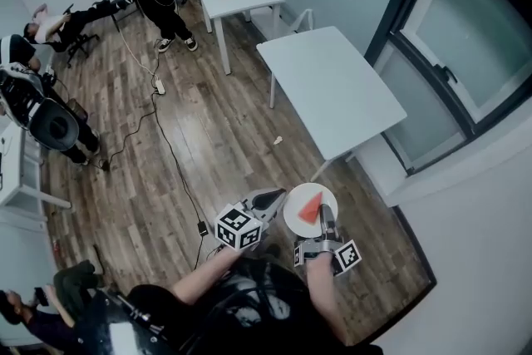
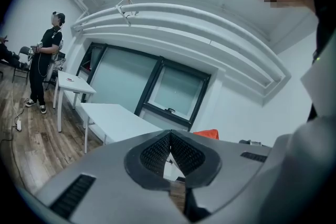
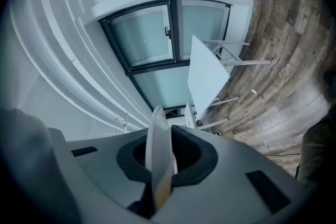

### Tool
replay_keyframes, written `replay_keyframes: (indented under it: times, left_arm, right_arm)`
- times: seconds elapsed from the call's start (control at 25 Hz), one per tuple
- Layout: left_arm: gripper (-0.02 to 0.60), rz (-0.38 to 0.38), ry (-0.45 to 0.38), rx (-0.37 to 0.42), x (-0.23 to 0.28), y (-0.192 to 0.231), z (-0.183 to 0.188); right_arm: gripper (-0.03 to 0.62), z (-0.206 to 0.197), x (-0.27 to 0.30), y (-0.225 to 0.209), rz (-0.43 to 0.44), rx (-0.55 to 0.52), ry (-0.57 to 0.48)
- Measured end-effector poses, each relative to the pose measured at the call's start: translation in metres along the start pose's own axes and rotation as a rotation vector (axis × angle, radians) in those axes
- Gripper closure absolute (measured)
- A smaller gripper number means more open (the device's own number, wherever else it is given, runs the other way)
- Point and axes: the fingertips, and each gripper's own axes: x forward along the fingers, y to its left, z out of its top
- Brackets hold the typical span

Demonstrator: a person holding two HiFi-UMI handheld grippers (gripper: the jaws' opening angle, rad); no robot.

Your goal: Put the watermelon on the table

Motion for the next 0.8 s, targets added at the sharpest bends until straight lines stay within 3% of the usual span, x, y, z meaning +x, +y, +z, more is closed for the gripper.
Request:
replay_keyframes:
  times: [0.4, 0.8]
  left_arm:
    - [0.577, -0.022, 0.017, 0.000, 0.081, 0.091, 0.041]
    - [0.577, -0.103, 0.032, 0.022, 0.143, 0.196, 0.105]
  right_arm:
    - [0.566, 0.026, 0.121, -0.002, -0.021, 0.004, -0.021]
    - [0.566, 0.031, 0.258, 0.022, 0.035, -0.016, -0.095]
